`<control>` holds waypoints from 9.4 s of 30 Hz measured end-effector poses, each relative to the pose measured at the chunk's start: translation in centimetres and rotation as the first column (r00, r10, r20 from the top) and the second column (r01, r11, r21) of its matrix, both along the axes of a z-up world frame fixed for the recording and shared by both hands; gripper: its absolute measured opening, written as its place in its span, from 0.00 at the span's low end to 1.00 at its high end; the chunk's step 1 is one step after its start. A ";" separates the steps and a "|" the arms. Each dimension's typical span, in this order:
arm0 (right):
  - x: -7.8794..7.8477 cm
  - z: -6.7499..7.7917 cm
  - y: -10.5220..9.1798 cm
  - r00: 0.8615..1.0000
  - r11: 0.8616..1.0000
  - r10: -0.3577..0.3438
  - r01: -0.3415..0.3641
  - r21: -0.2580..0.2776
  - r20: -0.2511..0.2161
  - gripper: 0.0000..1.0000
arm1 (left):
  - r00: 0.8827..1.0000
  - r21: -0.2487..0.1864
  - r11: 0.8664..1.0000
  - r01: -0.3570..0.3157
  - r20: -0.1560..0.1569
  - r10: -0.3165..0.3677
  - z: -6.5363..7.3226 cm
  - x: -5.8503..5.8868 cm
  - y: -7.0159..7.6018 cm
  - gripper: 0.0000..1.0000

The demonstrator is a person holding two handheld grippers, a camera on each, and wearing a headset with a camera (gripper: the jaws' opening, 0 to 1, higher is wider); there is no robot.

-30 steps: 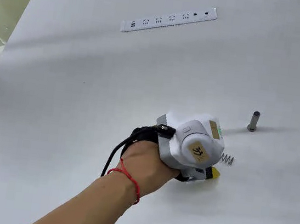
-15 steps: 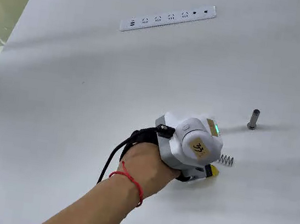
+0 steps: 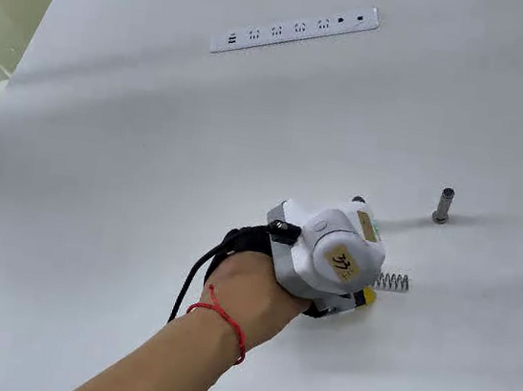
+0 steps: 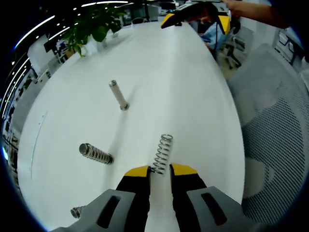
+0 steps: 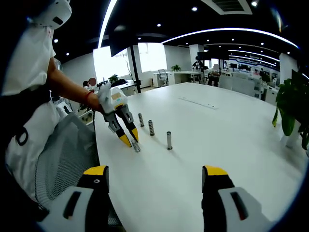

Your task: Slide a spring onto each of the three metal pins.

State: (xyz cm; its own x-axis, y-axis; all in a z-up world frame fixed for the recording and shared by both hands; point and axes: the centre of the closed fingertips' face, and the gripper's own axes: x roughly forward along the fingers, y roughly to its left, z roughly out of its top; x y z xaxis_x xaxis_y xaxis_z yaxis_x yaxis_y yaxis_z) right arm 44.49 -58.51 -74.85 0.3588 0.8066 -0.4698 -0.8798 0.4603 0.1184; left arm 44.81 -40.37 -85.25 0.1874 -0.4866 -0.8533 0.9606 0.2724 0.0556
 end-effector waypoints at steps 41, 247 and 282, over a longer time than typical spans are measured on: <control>0.2 -0.2 2.8 0.998 0.998 0.064 -0.065 0.006 0.004 0.83 | 1.000 -0.052 0.999 0.003 0.003 -0.003 0.3 -0.8 -0.2 0.11; -2.4 8.4 16.1 0.521 0.332 0.819 -0.772 -0.542 -0.241 0.12 | 0.991 -0.756 0.648 -0.088 -0.001 0.134 17.7 -2.3 -2.8 0.17; 7.0 2.2 12.9 0.811 0.529 0.545 -0.530 -0.663 -0.213 0.12 | 0.926 -0.661 0.706 -0.256 0.041 0.374 13.0 -0.8 11.9 0.69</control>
